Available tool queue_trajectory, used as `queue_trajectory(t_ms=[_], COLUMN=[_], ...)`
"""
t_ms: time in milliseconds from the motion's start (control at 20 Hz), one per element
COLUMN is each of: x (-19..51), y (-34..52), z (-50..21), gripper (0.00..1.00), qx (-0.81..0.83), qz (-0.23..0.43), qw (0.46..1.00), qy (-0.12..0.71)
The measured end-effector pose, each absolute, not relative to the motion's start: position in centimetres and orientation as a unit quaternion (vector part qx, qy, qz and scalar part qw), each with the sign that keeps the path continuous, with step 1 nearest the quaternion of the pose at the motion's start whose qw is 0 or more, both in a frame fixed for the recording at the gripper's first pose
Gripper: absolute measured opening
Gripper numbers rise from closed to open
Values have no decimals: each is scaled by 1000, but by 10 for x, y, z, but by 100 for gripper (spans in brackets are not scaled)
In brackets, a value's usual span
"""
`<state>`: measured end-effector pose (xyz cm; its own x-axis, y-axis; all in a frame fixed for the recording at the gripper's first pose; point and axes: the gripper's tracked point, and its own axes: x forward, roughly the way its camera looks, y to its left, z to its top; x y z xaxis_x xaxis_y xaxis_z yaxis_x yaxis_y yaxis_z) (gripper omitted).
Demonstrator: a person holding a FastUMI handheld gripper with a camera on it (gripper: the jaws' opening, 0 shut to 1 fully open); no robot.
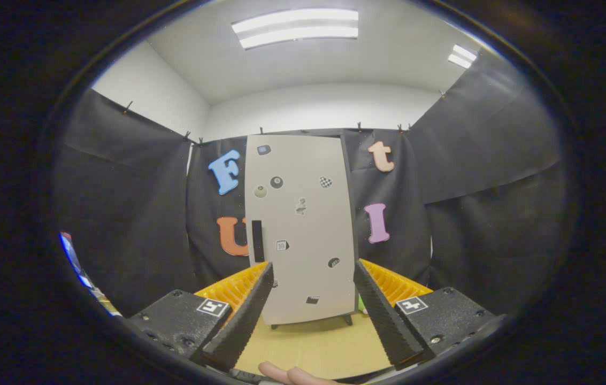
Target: Open the shoe cabinet door, grab the shoes and put them into the shoe cabinet, then close the shoe cabinet door.
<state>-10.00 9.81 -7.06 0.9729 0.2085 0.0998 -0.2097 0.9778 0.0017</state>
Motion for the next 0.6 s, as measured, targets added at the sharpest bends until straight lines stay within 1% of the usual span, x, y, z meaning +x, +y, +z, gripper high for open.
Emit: queue_trajectory(t_ms=[600], x=[-96], y=[111], z=[-95], gripper=[99], qx=[-13], qz=[121], qw=[992], qy=[-31])
